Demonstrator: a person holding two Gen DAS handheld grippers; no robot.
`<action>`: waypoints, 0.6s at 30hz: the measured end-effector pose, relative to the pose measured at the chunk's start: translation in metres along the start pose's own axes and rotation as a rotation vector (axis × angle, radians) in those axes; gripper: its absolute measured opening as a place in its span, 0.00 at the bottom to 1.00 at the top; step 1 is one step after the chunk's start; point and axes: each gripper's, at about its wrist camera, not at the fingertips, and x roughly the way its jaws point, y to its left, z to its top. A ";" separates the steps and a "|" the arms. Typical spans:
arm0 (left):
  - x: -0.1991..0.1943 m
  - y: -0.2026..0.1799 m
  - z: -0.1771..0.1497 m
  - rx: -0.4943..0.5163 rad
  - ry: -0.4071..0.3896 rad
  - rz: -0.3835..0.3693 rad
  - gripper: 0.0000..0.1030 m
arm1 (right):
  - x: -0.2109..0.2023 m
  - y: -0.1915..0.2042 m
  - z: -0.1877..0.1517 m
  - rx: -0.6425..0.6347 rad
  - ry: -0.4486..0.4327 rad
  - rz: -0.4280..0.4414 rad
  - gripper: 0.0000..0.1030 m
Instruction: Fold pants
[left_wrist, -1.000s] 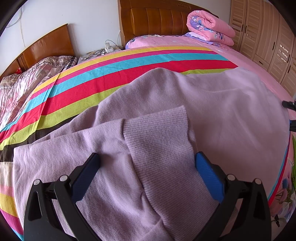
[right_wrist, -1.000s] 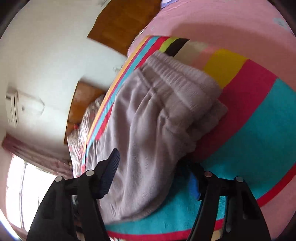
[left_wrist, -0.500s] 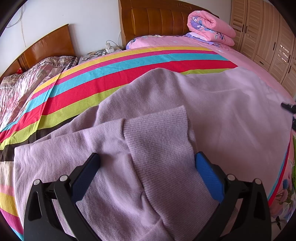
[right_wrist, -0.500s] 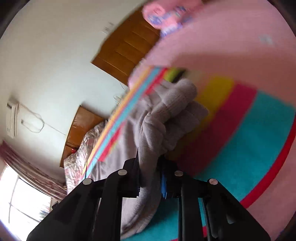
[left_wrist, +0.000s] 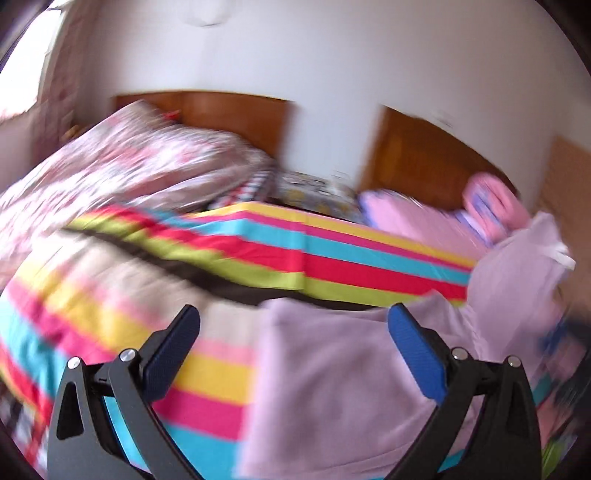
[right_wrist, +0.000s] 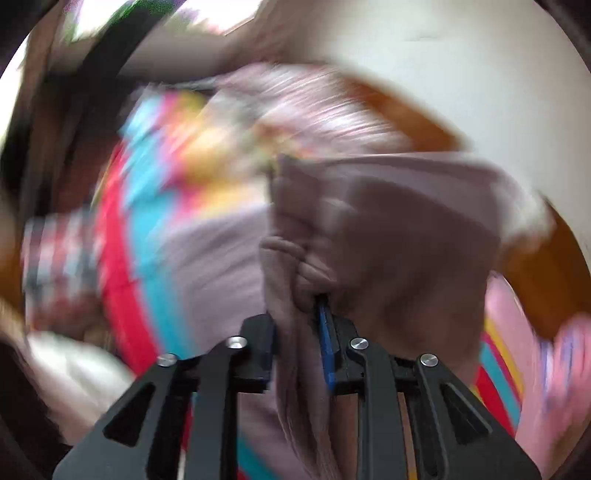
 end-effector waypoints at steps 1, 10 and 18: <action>-0.004 0.018 -0.004 -0.039 0.008 0.021 0.99 | 0.022 0.028 -0.004 -0.086 0.064 0.064 0.28; -0.009 0.073 -0.059 -0.134 0.153 0.041 0.99 | -0.024 -0.014 -0.021 0.263 -0.132 0.297 0.50; 0.001 0.030 -0.071 -0.080 0.186 -0.123 0.99 | 0.008 -0.020 -0.002 0.284 -0.103 0.314 0.36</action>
